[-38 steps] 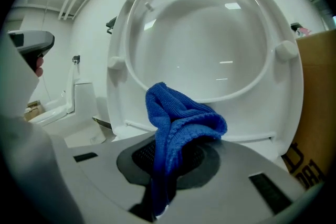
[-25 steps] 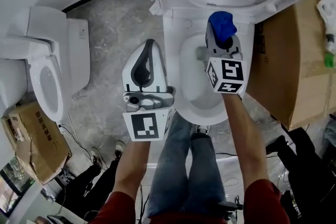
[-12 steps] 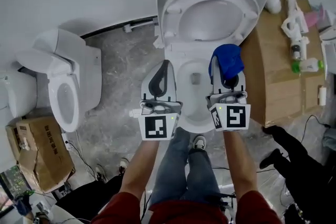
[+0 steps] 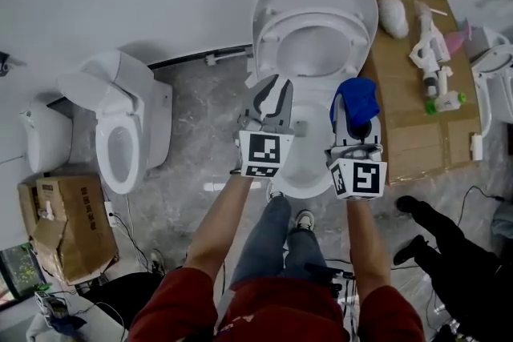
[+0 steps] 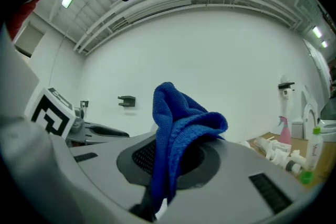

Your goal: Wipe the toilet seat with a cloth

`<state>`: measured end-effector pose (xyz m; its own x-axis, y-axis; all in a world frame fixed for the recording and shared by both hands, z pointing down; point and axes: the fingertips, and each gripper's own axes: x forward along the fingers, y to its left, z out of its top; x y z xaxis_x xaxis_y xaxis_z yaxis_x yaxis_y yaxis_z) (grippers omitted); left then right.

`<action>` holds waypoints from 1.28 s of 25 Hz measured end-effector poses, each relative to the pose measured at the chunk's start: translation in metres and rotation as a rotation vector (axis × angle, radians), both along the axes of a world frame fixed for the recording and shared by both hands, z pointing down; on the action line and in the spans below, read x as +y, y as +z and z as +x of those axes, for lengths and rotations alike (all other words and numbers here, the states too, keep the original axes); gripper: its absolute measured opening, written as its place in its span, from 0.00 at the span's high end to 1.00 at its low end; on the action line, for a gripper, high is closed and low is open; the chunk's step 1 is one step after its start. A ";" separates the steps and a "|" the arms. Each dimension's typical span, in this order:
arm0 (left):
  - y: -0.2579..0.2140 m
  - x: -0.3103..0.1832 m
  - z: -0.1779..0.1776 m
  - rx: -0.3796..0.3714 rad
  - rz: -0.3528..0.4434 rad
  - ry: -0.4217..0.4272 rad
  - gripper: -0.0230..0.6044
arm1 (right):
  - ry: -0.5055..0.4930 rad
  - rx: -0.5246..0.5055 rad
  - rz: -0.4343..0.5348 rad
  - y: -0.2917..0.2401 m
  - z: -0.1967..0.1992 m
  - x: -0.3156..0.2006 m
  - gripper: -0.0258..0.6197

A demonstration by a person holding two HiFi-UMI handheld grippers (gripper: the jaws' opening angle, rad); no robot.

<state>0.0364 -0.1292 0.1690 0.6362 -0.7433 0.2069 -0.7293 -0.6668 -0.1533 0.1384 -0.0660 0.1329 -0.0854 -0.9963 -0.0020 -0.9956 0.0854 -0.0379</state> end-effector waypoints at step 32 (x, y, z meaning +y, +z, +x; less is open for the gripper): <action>0.008 -0.108 0.112 -0.973 0.220 0.425 0.55 | 0.138 -0.034 -0.003 -0.030 0.064 0.068 0.88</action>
